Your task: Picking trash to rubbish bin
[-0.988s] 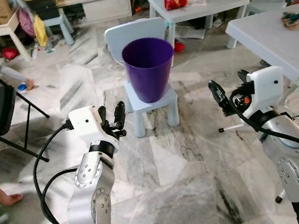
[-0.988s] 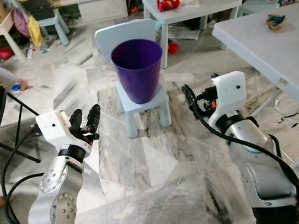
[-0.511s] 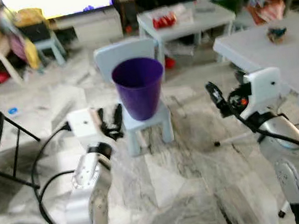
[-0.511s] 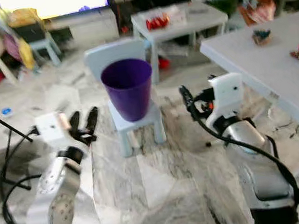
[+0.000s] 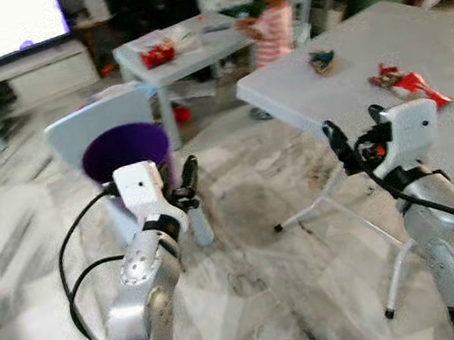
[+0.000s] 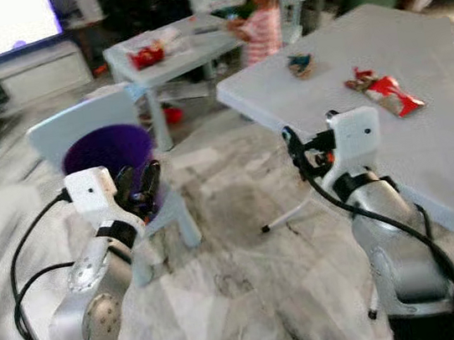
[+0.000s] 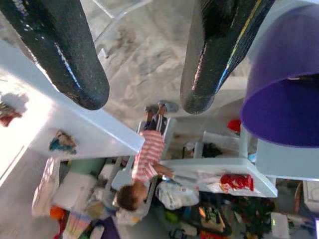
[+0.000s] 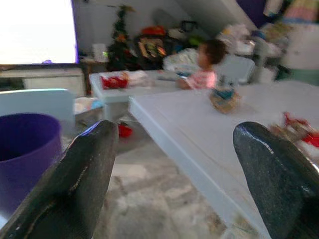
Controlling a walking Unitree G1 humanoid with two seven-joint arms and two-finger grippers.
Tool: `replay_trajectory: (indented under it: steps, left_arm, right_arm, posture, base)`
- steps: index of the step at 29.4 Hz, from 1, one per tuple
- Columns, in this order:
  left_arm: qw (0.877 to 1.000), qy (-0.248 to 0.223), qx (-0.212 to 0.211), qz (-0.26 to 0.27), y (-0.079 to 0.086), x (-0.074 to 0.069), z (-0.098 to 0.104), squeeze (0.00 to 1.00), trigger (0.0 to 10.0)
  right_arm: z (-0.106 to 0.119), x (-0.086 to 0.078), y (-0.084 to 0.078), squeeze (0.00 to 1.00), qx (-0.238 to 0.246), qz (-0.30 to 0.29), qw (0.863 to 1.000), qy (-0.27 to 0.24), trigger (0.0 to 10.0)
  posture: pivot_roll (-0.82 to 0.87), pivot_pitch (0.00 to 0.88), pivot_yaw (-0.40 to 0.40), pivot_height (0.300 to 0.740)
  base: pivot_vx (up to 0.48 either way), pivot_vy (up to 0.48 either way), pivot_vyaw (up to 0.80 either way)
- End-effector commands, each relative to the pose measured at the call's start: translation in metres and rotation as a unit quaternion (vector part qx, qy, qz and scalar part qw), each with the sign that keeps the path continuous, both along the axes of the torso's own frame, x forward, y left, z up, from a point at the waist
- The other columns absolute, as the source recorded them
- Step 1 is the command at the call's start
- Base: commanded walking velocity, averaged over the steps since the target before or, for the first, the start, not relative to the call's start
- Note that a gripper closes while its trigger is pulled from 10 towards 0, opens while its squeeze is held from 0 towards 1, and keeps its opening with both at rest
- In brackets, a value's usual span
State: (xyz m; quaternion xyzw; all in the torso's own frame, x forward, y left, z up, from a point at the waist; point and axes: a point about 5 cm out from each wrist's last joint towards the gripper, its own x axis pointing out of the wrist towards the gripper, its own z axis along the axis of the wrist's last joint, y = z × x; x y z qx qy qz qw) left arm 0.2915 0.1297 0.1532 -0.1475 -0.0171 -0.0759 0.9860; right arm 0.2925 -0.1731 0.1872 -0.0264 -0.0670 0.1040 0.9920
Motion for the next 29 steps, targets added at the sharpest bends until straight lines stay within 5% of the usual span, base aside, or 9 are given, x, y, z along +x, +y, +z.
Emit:
replay_trajectory:
  steps: [1, 29]
  left_arm:
    - [1.0, -0.007, -0.003, -0.013, -0.0077, -0.0001, 0.0039, 0.0, 10.0]
    - [1.0, -0.005, 0.004, -0.016, -0.0073, 0.0005, 0.003, 0.0, 10.0]
  right_arm:
    - [0.0042, -0.0008, -0.0059, 0.0, -0.006, -0.01, 1.0, -0.007, 10.0]
    - [0.0053, 0.0017, -0.0034, 0.0, -0.006, -0.006, 1.0, -0.011, 10.0]
  posture:
    - [-0.03, 0.095, -0.016, 0.74]
    - [-0.02, 0.081, -0.018, 0.74]
  base:
    - [0.401, 0.0, -0.8]
    - [0.399, 0.0, -0.02]
